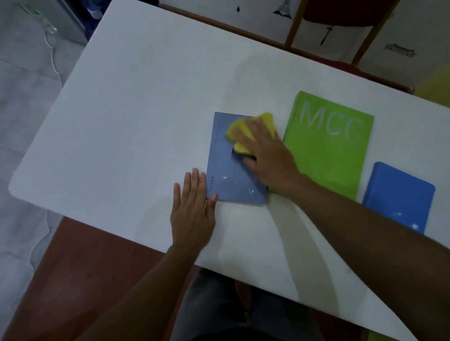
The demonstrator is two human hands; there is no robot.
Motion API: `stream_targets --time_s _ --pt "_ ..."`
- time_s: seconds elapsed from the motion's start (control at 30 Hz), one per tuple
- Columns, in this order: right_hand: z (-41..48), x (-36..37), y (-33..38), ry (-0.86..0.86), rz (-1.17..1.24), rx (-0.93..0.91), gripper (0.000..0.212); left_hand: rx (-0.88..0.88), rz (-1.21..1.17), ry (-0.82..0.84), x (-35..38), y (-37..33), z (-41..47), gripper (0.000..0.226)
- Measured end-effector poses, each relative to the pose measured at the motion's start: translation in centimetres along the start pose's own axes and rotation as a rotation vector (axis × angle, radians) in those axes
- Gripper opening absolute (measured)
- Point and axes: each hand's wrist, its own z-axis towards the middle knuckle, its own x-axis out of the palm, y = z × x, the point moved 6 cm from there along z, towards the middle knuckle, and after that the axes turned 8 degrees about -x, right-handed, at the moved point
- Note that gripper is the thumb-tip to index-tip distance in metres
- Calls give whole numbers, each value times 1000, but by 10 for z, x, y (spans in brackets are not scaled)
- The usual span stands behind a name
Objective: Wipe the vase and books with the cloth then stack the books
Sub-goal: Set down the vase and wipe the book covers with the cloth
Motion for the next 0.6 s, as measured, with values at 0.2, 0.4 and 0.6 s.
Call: stream_targets --time_s 0.2,0.4,0.6 --pt "33 2 15 5 77 0 68 4 5 15 2 0 0 64" --pt "-69 26 69 69 135 -336 60 71 35 -7 4 5 0 68" --pt "-64 13 40 -70 52 -216 50 72 52 8 3 4 0 70"
